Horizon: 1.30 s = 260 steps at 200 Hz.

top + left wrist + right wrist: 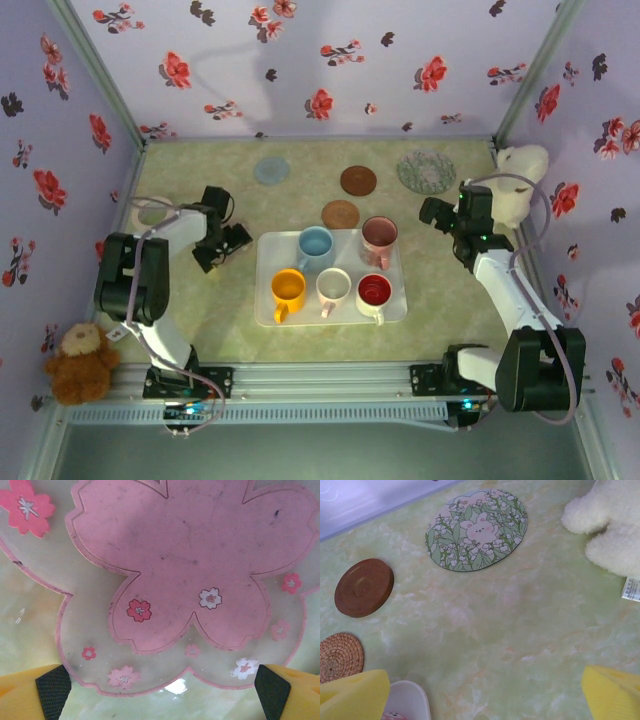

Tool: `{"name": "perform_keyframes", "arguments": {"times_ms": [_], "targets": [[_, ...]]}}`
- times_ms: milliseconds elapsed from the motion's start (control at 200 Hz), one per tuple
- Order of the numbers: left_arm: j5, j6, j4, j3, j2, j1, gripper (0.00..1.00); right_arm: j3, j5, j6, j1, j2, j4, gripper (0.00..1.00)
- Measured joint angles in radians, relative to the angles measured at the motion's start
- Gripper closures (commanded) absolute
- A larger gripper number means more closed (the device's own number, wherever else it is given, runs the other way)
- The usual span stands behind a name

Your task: Place the cup by the coaster

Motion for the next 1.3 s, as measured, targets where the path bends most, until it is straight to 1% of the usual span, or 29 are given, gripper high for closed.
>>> {"name": "perform_keyframes", "arguments": {"times_ms": [110,235,385,610,765,990,1125,1300], "targets": [[0.001,0.015,0.118,0.027,0.016,0.005,0.02,0.0,-0.002,0.0,0.0,0.0,-0.001,0.01],[0.001,0.023,0.198,0.045,0.019,0.013,0.03,0.0,-0.002,0.0,0.0,0.0,0.0,0.01],[0.001,0.033,0.232,0.045,0.029,0.027,0.03,0.0,-0.002,0.0,0.001,0.0,-0.001,0.01],[0.001,0.049,0.235,0.047,0.034,0.037,0.03,0.0,-0.003,0.0,0.002,0.002,-0.004,0.01],[0.007,0.078,0.2,0.047,0.02,0.037,0.04,0.006,-0.013,0.0,0.002,0.018,-0.013,0.01],[0.007,0.141,0.082,0.047,-0.056,0.031,0.09,0.012,-0.021,-0.001,0.008,0.035,-0.019,0.01],[0.003,0.17,0.019,0.047,-0.088,0.01,0.11,0.014,-0.021,-0.004,0.008,0.035,-0.021,0.01],[-0.01,0.203,-0.055,0.047,-0.089,-0.033,0.14,0.017,-0.021,-0.004,0.008,0.035,-0.024,0.01]]}}
